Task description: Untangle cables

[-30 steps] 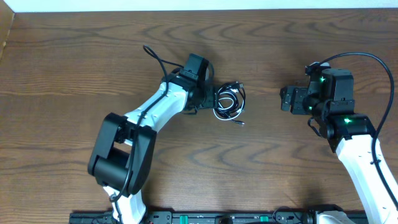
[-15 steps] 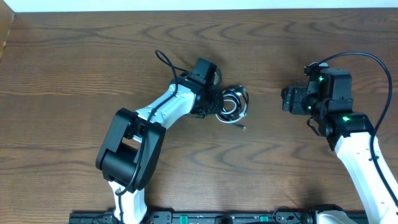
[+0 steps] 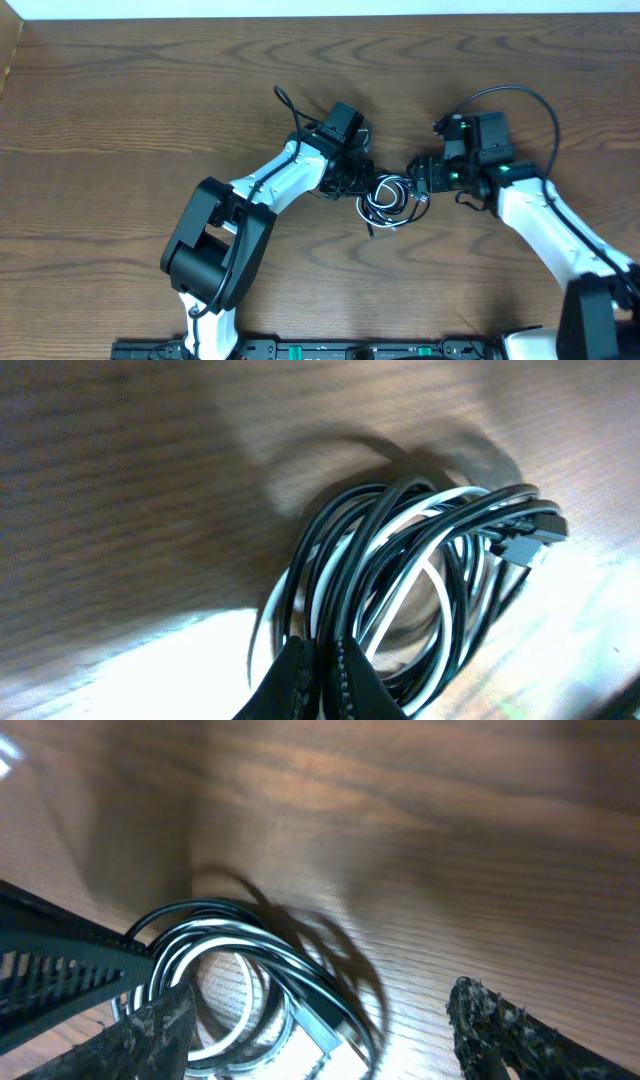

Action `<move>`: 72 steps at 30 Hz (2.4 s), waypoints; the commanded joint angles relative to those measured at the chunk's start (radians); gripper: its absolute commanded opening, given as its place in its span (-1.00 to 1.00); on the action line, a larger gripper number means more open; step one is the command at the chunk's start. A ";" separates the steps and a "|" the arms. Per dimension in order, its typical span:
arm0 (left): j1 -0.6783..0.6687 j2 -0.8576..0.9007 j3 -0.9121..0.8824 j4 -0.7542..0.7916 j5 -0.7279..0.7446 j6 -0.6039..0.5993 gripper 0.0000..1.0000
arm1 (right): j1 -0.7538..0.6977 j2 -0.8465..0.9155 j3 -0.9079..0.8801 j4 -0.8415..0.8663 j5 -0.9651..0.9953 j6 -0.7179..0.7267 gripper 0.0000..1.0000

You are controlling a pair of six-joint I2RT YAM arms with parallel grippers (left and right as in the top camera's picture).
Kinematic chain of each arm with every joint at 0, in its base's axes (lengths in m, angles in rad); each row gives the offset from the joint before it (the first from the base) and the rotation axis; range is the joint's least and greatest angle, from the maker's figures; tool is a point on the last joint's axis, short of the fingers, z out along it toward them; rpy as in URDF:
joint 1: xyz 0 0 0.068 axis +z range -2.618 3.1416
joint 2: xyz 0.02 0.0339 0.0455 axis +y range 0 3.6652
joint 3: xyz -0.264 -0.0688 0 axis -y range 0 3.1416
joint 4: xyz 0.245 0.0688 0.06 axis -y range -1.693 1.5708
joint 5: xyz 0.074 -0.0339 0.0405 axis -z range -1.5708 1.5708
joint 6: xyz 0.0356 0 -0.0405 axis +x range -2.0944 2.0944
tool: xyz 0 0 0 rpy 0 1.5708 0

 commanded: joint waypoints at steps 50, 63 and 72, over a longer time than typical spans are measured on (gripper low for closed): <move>0.216 -0.223 0.014 -0.214 -0.023 0.125 -0.85 | -0.015 0.049 0.072 0.029 0.368 0.119 0.14; 0.157 -0.223 0.014 -0.214 -0.023 0.126 -0.85 | 0.081 0.114 0.070 0.084 -0.050 -0.078 0.23; 0.154 -0.223 0.014 -0.214 -0.023 0.126 -0.85 | 0.082 0.236 0.070 0.065 -0.047 -0.077 0.04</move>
